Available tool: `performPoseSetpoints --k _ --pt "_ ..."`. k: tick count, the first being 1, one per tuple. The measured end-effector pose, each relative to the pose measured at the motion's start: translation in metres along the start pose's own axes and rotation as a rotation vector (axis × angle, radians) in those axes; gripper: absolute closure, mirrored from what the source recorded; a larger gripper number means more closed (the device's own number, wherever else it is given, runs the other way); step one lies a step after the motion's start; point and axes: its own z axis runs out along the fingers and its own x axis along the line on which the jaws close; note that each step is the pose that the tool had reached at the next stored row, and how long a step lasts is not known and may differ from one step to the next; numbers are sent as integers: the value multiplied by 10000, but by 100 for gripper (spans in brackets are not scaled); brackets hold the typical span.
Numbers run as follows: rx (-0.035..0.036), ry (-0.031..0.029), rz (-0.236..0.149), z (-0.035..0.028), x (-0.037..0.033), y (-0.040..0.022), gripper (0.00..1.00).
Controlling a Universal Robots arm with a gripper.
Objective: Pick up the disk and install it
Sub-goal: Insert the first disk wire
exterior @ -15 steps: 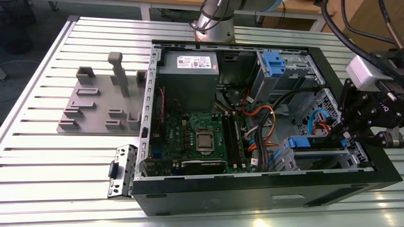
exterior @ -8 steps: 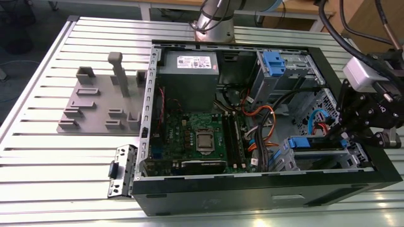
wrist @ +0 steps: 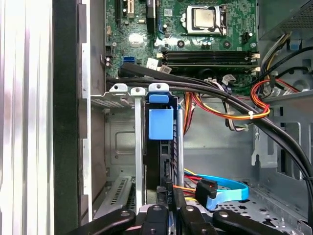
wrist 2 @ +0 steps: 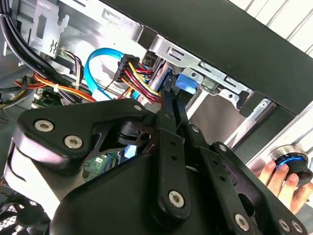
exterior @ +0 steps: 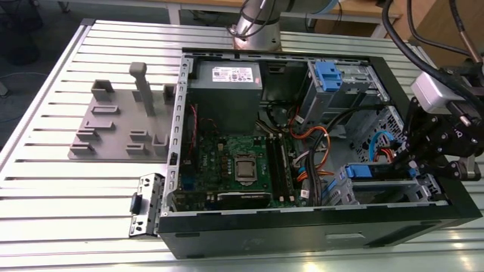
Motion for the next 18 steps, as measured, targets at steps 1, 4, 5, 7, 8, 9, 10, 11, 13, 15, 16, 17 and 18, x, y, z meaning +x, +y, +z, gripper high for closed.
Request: performPoseSetpoints --k 1,4,5,7,8,9,10,11,13,15,16,17,18 --pt "0 -1 0 1 1 0 84" --pt "0 -14 0 0 3 0 84" --pt "0 -21 0 -4 4 0 84" --pt "-1 -61 -1 -27 3 1 84" --pt "-2 -85 -1 -46 3 1 84" --pt "-2 -95 -1 -69 2 2 84" --pt "-1 -105 -2 -81 1 2 84" --pt "-1 -124 -3 -84 2 2 84" --pt "-2 -217 -5 -86 10 2 84" --pt "-6 -494 -12 -84 29 2 84" --pt "-7 -559 -14 -82 38 2 84" --pt "-7 -592 -15 -82 46 1 84" --pt "-7 -604 -15 -80 55 1 84"
